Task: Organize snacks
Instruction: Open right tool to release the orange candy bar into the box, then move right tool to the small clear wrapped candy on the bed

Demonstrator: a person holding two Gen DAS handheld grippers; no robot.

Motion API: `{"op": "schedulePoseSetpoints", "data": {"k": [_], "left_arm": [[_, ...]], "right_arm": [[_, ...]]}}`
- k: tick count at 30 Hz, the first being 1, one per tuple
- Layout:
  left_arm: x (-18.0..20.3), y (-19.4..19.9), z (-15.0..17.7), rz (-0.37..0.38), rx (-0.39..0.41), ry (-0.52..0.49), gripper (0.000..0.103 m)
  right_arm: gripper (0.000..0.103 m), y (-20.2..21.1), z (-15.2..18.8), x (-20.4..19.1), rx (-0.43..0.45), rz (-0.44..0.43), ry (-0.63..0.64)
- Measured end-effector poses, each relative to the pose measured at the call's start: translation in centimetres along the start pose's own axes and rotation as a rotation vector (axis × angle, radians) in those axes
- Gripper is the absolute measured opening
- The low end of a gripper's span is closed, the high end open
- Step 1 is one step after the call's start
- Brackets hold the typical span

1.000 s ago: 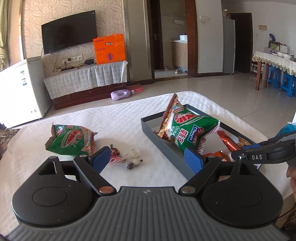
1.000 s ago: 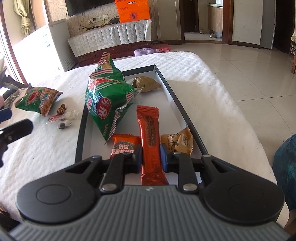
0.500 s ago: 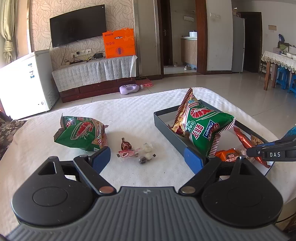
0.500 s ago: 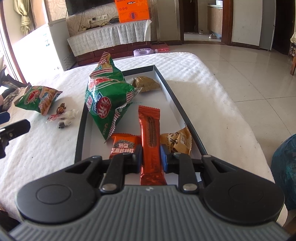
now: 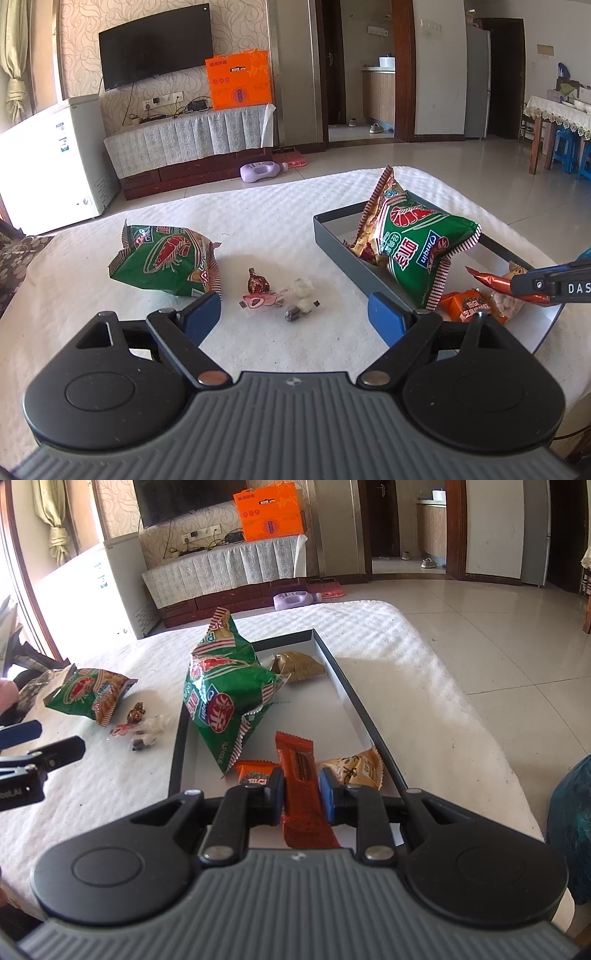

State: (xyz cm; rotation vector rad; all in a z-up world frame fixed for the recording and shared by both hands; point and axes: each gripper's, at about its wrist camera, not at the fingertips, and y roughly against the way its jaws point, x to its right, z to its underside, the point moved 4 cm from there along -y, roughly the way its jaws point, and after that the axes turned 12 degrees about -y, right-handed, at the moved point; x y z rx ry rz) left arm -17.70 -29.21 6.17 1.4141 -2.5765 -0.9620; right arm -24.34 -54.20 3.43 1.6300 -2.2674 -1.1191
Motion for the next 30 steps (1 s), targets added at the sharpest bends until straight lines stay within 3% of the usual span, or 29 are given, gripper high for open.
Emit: {"op": "schedulePoseSetpoints", "data": {"k": [6,10,22,30], "left_arm": [[-1.2,-0.6,0.5,-0.005,-0.017,0.005,0.09],[-2.1,-0.9,0.9,-0.008,-0.028,0.008,0.09],[-3.7,-1.3,1.9,-0.009,-0.053,0.026,0.09],[-5.4,-2.0,2.6,-0.029,-0.094,0.094,0.09]], "right_arm": [[0.026,1.6,-0.6,-0.8,0.07,-0.054,0.009],[0.033,2.3,-0.9,-1.7,0.109,-0.065,0.041],[0.034,2.7,-0.9,-2.9,0.147,-0.094,0.046],[0.034,3.3,0.2,-7.9,0.155,-0.291,0.149]]}}
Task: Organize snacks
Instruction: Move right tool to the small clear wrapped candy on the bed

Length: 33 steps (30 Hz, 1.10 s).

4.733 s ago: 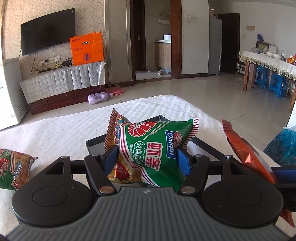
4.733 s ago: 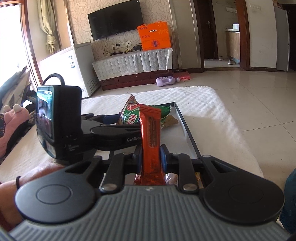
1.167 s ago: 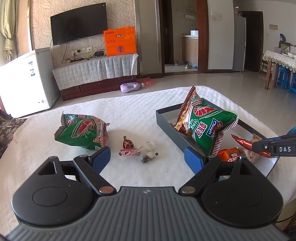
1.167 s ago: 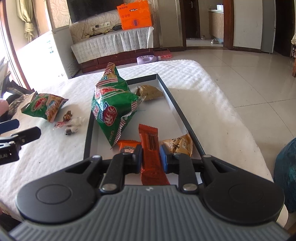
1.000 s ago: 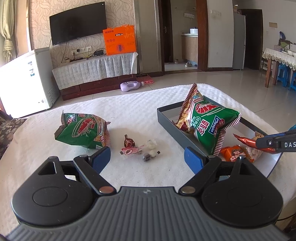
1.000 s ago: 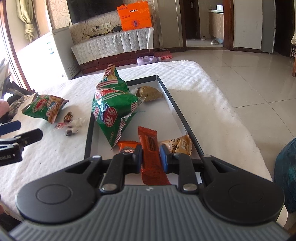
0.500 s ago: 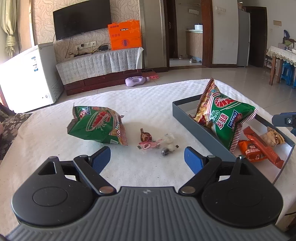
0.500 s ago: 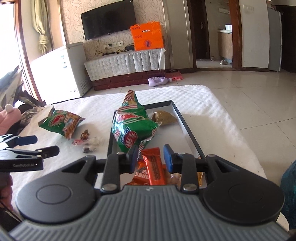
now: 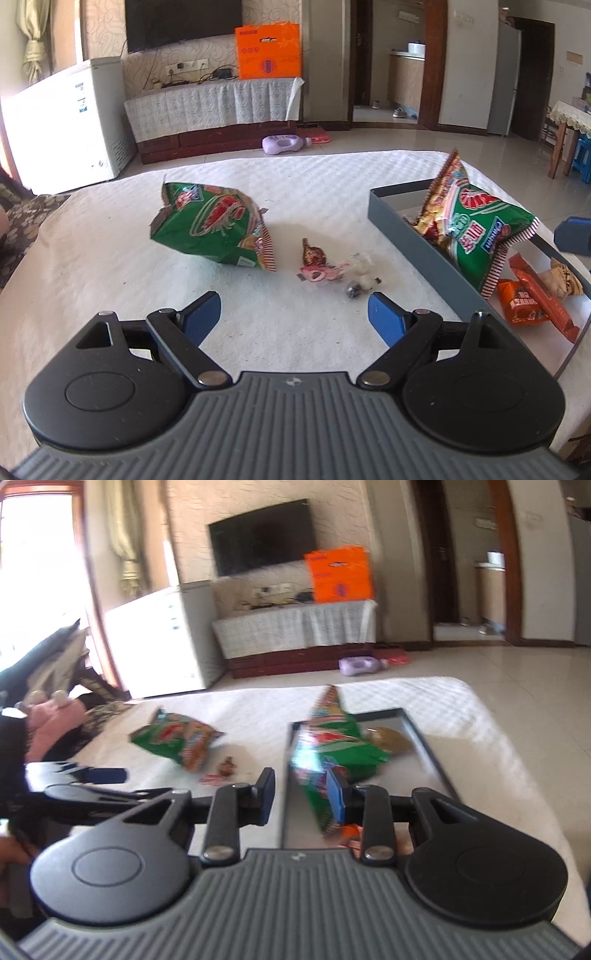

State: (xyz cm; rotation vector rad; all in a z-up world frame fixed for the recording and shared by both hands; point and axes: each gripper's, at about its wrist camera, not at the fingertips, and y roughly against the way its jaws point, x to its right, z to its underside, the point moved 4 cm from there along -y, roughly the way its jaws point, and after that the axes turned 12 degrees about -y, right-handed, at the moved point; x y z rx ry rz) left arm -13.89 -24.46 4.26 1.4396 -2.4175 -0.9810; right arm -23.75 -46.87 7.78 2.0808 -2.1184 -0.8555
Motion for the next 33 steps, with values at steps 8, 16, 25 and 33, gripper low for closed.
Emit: {"op": "schedulePoseSetpoints", "data": {"k": [8,16,25,33], "left_arm": [[-2.8,0.8,0.7,-0.05,-0.02,0.029,0.09],[-4.1,1.7,1.3,-0.037,-0.023,0.04,0.09],[-4.5,2.6,1.0,0.009,0.005,0.062,0.09],[-5.1,2.6,1.0,0.013,-0.003,0.082,0.09]], "right_arm": [[0.032,-6.1,2.8,-5.3,-0.19,-0.013,0.152],[0.034,-11.6,3.9,-5.5,-0.246,0.079,0.069],[0.058,-15.5,4.3,-5.6,-0.229,0.165,-0.024],[0.047,-17.9,4.6,-5.6,-0.274,0.177,0.05]]}}
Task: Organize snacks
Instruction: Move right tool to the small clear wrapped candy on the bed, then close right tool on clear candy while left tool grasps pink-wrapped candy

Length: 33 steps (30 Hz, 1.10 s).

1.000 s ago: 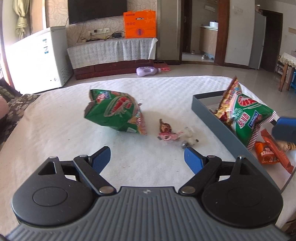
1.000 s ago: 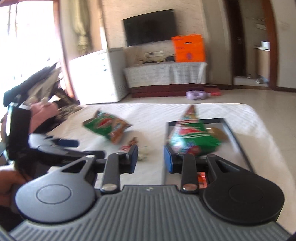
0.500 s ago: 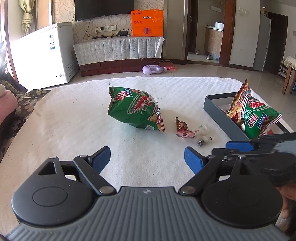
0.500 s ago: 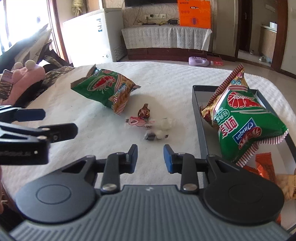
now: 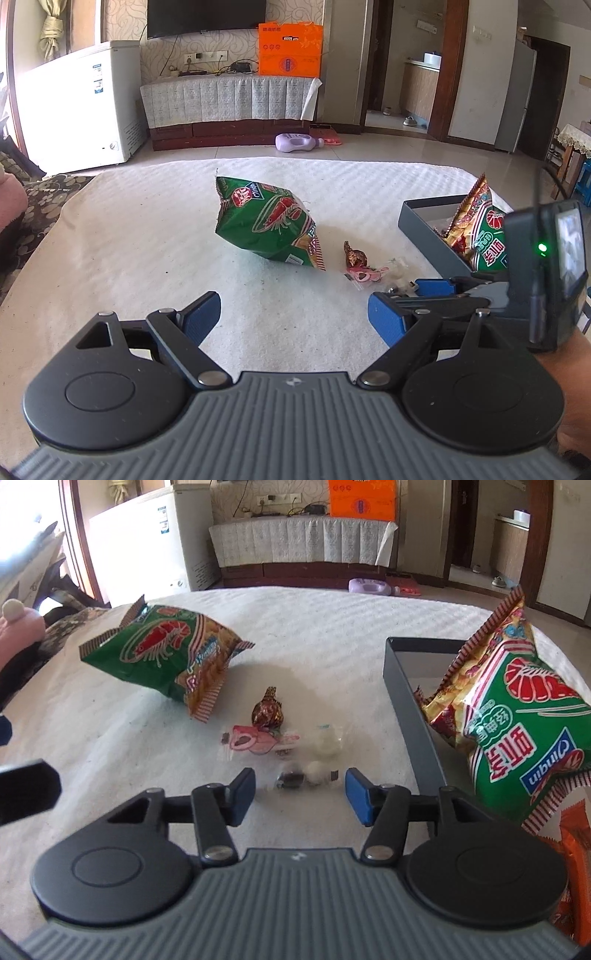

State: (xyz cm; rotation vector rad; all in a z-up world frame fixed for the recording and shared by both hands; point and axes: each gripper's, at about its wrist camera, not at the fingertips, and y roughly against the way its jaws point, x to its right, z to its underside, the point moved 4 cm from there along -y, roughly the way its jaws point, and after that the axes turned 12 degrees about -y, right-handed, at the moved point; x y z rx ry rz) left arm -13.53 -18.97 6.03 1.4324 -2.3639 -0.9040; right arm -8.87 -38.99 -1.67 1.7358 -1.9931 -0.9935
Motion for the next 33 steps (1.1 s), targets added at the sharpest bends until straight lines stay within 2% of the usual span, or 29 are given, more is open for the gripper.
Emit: {"op": "schedulePoseSetpoints", "data": {"k": [1,4,13,19,24,28,30,32,33], "left_arm": [[-0.1,0.0,-0.1,0.002,0.0,0.007,0.09],[0.1,-0.1,-0.3,0.01,0.005,0.016,0.09],[1.4,-0.7,-0.3,0.007,-0.001,-0.042,0.09],[4.0,-2.6,-1.3,0.048,0.019,-0.105,0.09],[5.7,-4.9,-2.4,0.132,0.034,-0.107,0.088],[7.7,-6.8,-3.7,0.175,0.082,-0.201,0.084],[8.5,-7.8,-4.3,0.237,0.12,-0.244,0.084],[9.2,-8.8,-4.5,0.352,0.138,-0.263,0.083],[9.7,-9.1,-4.5,0.387,0.146,-0.285,0.083]], "right_arm": [[0.039,0.2,0.0,0.1,-0.009,-0.018,0.006],[0.034,0.8,0.2,0.5,-0.023,-0.041,0.019],[0.033,4.6,1.0,1.1,-0.071,-0.124,0.033],[0.034,6.8,3.1,2.1,-0.121,-0.118,0.098],[0.034,7.6,3.5,4.3,-0.136,-0.099,0.078],[0.033,8.0,3.5,5.0,-0.138,-0.12,0.063],[0.033,7.9,3.6,4.8,-0.144,-0.123,0.075],[0.034,7.6,3.8,4.5,-0.163,-0.129,0.088],[0.034,7.5,3.9,4.4,-0.166,-0.128,0.1]]}}
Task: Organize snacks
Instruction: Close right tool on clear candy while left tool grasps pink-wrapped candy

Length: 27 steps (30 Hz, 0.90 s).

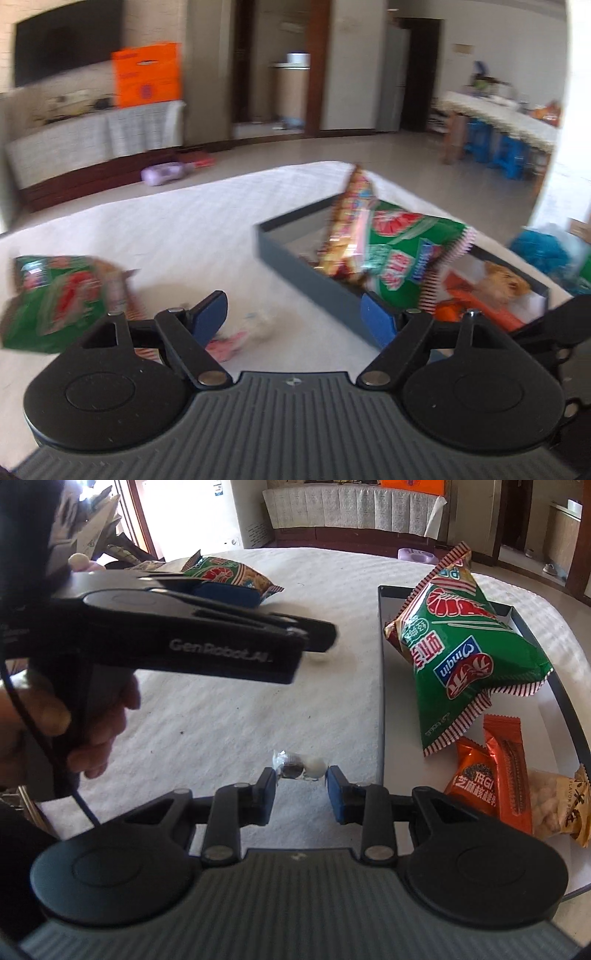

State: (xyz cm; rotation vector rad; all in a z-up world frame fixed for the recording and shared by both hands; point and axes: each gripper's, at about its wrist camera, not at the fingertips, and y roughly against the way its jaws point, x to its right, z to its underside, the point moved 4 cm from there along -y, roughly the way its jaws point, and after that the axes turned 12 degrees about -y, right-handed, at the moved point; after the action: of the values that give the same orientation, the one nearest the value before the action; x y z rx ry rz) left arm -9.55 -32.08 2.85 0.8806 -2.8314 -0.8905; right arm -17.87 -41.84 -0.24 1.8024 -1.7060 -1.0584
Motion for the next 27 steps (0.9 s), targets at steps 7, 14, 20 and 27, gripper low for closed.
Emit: {"op": "schedulePoseSetpoints", "data": {"k": [7,14,20,27], "left_arm": [[-0.1,-4.0,1.3,0.067,-0.074,-0.06,0.081],[-1.5,-5.3,2.9,0.081,-0.124,-0.059,0.075],[-2.6,-5.5,2.6,0.013,-0.109,-0.037,0.075],[-1.9,-7.4,2.7,0.044,-0.143,-0.053,0.063]], "right_arm": [[0.033,-0.2,0.0,-0.5,-0.011,0.001,0.041],[0.033,-0.2,-0.1,-0.5,-0.015,0.001,0.046],[0.034,-0.2,0.0,-0.6,-0.014,0.011,0.054],[0.033,-0.2,0.1,-0.6,-0.015,0.005,0.059]]}}
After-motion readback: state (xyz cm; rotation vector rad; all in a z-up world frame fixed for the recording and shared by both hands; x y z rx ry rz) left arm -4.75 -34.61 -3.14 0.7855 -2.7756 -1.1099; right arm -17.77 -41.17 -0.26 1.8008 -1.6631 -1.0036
